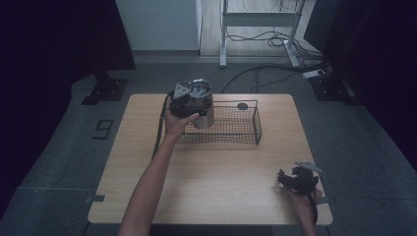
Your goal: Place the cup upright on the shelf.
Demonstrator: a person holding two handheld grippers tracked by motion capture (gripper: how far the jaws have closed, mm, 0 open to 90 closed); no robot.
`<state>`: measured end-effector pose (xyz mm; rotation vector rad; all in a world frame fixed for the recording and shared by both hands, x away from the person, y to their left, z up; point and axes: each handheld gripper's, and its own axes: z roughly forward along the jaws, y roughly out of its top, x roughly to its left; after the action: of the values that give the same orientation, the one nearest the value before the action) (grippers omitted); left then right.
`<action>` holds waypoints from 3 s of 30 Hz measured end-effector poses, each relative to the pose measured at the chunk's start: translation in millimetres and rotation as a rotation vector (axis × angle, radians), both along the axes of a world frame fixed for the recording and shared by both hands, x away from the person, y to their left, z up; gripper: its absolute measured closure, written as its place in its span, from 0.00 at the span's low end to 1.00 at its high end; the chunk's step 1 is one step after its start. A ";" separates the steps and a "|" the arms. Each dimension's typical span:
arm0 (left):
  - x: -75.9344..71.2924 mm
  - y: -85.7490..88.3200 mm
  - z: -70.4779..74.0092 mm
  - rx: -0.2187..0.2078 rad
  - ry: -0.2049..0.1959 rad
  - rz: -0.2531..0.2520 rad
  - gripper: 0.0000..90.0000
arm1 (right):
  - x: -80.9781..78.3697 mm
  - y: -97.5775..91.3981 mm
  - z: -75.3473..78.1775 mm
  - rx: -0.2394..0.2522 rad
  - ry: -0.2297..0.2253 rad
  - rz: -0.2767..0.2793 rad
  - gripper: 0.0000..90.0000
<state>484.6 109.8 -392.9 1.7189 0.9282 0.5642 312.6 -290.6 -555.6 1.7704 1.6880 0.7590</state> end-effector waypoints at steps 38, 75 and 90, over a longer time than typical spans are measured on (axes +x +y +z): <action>27.9 -12.3 -61.1 0.073 0.097 0.087 0.05 | 0.0 -0.1 0.0 -0.001 0.000 0.000 0.14; -13.8 3.0 -52.7 0.053 0.054 0.089 0.00 | 0.0 0.0 0.0 -0.001 0.000 0.000 0.14; -56.7 26.2 -53.1 0.061 0.094 0.028 0.01 | 0.1 0.3 0.2 0.000 0.002 -0.002 0.14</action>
<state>427.9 136.1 -446.0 1.8025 1.0121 0.5391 312.6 -290.2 -555.4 1.7727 1.6872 0.7564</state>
